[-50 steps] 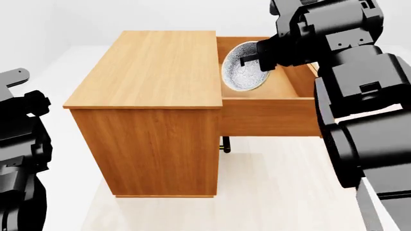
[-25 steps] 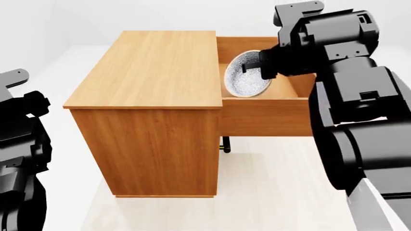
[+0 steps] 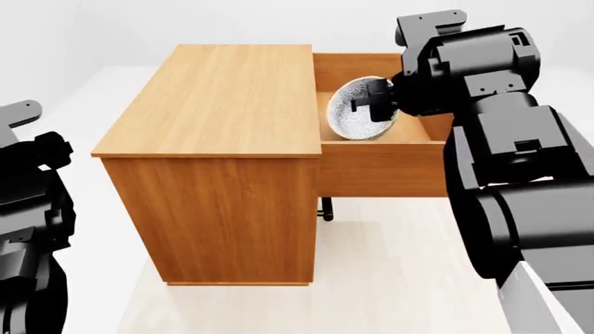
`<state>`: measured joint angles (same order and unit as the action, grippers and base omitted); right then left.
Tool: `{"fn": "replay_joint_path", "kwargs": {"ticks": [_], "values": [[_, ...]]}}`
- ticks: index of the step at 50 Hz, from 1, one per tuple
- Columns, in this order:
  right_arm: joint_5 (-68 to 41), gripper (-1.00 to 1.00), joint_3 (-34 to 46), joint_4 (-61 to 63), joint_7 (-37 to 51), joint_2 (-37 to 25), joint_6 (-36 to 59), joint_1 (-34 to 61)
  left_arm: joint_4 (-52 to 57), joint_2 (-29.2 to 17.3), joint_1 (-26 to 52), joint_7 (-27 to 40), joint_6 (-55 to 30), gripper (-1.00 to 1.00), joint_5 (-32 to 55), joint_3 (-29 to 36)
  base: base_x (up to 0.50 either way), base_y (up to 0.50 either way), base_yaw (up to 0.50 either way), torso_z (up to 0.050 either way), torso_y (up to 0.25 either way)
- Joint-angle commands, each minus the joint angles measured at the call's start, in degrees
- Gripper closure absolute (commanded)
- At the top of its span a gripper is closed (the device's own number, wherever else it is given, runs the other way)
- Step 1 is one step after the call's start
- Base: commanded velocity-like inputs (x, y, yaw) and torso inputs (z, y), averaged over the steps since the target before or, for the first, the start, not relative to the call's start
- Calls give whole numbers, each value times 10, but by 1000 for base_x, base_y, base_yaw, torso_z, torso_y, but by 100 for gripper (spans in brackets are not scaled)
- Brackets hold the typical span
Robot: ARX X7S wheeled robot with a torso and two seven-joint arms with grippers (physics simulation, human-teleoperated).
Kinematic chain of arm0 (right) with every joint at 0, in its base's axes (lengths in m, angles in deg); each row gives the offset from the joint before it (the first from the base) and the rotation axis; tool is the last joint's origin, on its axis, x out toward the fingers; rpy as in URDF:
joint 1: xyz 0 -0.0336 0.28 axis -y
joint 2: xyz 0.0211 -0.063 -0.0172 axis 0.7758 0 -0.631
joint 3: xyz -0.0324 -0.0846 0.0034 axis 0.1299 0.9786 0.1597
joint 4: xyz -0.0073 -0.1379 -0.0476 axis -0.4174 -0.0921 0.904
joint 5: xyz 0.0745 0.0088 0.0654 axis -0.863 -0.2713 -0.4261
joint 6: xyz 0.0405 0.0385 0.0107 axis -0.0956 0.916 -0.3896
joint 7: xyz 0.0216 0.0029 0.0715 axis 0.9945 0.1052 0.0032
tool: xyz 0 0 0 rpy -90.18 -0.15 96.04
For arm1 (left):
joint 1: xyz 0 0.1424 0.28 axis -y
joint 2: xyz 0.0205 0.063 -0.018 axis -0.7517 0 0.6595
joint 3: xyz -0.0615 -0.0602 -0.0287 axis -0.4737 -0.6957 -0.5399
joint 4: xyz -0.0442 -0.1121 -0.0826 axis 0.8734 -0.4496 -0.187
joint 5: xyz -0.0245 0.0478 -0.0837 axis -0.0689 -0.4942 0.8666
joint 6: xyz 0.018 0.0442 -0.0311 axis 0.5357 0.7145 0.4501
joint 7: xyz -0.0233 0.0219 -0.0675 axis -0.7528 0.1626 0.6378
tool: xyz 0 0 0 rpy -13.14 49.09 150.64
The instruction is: Open the top drawer of the cabinet and put the bowl in it.
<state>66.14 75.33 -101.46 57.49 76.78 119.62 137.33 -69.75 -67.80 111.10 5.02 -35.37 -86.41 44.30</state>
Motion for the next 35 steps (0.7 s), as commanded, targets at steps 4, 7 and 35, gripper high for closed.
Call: {"fn": "replay_joint_path", "kwargs": {"ticks": [4,7,35], "values": [[2,-100,-6,0,4,-2,-11,0,0,1,-2,-1,2,-100,0,-1,0,0,0,0,0],[2,-100,-5,0,3,-2,-12,3,0,1,-2,-2,2,-100,1,-2,0,0,0,0,0],[9,-100,30,62,15,-45,-106,90,0,1,-3,-2,3,-100,0,-4,0,0,0,0,0]]}}
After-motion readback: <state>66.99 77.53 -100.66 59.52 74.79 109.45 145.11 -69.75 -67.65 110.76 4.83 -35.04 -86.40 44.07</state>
